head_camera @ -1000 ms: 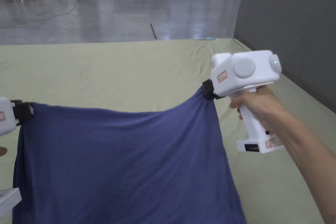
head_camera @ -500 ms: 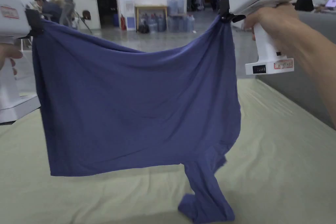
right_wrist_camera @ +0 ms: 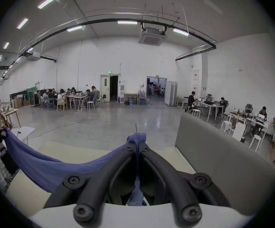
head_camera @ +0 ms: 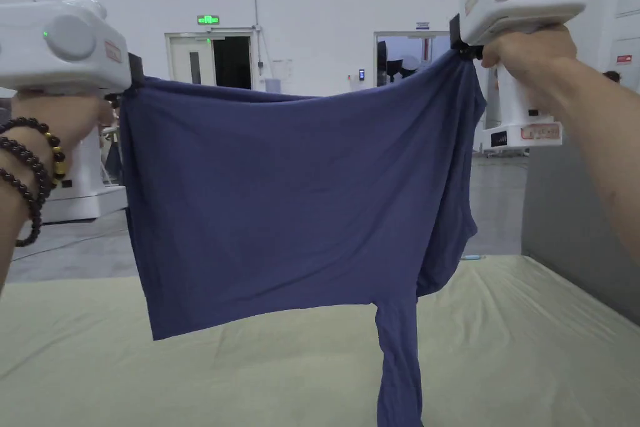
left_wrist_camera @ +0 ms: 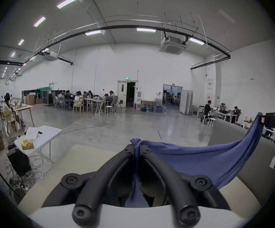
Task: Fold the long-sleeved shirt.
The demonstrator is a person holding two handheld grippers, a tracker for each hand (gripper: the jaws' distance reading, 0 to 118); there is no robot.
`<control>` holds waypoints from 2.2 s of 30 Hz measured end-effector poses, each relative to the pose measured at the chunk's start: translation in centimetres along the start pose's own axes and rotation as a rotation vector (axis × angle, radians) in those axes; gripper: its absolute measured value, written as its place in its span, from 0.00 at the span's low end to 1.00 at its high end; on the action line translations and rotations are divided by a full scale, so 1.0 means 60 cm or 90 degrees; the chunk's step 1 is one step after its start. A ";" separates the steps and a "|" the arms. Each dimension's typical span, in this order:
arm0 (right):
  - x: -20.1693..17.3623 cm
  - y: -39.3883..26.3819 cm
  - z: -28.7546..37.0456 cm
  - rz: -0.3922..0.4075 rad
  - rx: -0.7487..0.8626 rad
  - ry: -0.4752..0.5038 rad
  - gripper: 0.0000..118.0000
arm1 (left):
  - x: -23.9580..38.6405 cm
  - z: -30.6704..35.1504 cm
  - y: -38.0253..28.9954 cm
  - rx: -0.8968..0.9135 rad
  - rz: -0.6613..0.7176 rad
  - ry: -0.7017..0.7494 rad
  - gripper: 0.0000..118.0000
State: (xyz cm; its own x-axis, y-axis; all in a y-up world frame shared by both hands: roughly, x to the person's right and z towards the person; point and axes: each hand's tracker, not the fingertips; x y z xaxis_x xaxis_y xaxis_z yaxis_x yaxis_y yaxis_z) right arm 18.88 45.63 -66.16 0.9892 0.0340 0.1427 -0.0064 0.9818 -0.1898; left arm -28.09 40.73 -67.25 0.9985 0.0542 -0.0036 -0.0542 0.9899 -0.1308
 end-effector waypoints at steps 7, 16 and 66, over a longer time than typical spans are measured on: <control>-0.002 -0.171 -0.092 -0.067 -0.083 0.012 0.04 | 0.006 -0.069 -0.143 -0.065 0.000 0.006 0.02; -0.006 -0.310 -0.144 -0.064 -0.158 0.024 0.04 | -0.004 -0.083 -0.278 -0.127 0.001 -0.006 0.02; 0.096 -1.007 0.660 0.039 -0.489 0.059 0.80 | -0.121 0.746 -0.902 -0.358 0.093 -0.013 0.85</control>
State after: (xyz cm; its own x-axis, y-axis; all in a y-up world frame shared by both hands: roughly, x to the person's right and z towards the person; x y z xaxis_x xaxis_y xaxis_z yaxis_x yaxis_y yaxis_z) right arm 19.14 -6.09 -15.39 0.9988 0.0349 0.0345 0.0084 0.5722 -0.8201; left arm -32.56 -7.39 -15.79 0.9802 0.1932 -0.0434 -0.1762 0.7508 -0.6366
